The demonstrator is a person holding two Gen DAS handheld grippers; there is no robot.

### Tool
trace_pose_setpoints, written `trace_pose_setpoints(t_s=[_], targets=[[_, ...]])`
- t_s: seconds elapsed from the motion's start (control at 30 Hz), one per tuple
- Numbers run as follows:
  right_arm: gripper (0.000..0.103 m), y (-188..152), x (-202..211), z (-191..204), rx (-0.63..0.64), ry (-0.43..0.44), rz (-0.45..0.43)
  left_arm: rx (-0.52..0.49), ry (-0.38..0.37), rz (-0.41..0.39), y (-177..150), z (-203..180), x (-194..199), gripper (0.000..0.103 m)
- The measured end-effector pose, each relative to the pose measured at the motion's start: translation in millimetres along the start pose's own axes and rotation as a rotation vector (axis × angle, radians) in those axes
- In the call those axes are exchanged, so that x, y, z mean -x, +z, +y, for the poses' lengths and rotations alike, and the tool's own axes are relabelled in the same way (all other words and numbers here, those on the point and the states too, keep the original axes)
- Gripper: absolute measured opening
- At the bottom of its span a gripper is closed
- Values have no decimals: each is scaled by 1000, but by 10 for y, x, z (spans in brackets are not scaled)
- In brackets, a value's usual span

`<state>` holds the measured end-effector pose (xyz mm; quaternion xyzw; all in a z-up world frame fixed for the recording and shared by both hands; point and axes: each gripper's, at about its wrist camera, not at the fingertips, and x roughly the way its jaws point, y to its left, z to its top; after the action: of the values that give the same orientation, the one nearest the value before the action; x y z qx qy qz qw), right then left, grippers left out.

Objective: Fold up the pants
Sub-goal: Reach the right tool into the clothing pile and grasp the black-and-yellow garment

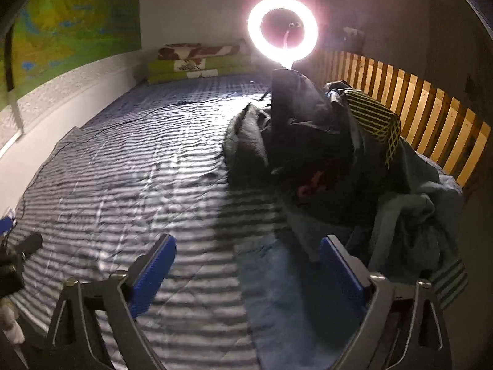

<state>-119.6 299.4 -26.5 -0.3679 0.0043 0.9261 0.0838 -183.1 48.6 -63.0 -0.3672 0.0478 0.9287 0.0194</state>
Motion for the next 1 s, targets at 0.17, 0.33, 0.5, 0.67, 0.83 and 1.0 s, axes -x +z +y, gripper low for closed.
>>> trace_pose_setpoints(t_s=[0.17,0.33,0.5,0.67,0.83,1.0], targets=[[84,400,-193,-438,-27,-106,-29,-22,-23,7,170,-134,-531,103],[84,779,-377,-928,-83,-234,-48,-22,-35,-3,290,-219,-988,103],[84,1082,-632,-1248,-112,-246,-6,-9,-54,46,255,-224,-1311,103],[80,1266,-911,-1384,-102,-277,39,-4,-56,49,241,-187,-1421,103],[50,1333,-1100,-1549,-125,-252,92,-3,-48,55,164,-143,-1419,103],[27,1321,-1084,-1561,-112,-248,114,-13,-46,58,112,-127,-1433,103]])
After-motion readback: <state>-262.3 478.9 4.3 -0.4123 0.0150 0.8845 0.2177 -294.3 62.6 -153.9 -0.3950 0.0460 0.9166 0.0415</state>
